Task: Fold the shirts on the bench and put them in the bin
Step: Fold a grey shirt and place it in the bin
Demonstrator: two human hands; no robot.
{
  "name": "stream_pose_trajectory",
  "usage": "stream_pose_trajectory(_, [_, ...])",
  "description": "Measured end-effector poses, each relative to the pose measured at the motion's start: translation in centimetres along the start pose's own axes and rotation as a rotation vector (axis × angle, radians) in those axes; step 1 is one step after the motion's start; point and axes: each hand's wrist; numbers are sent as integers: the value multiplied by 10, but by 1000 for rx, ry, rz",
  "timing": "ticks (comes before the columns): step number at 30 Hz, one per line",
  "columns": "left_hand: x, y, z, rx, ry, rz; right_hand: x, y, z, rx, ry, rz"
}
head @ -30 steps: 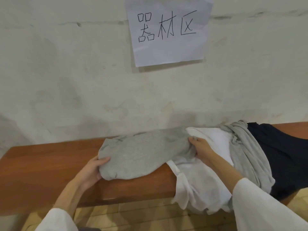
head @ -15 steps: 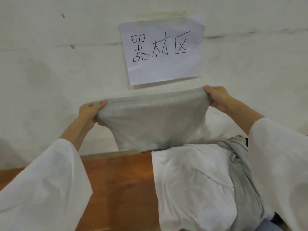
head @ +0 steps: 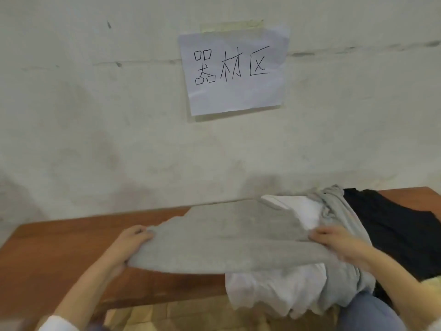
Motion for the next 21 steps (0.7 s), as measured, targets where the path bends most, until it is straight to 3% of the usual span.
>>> stream_pose_trajectory(4, [-17, 13, 76, 212, -266, 233, 1, 21, -70, -175, 105, 5])
stream_pose_trajectory(8, [-14, 14, 70, 370, -228, 342, 5, 20, -53, -233, 151, 63])
stream_pose_trajectory(12, [10, 29, 48, 325, -154, 124, 25, 26, -12, -33, 223, -63])
stream_pose_trajectory(15, [34, 39, 39, 203, -116, -86, 53, 33, 6, 105, 133, -262])
stream_pose_trajectory(18, [48, 50, 34, 132, -15, -213, 73, 41, 9, -30, -20, -421])
stream_pose_trajectory(21, [53, 57, 35, 1, -39, -280, 80, 52, 7, -127, -137, -528])
Point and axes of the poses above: each hand's wrist, its own x-axis towards the middle knuckle, its own y-axis out of the palm, z = x × y, and after that the axes turned 3 degrees about y, right-handed
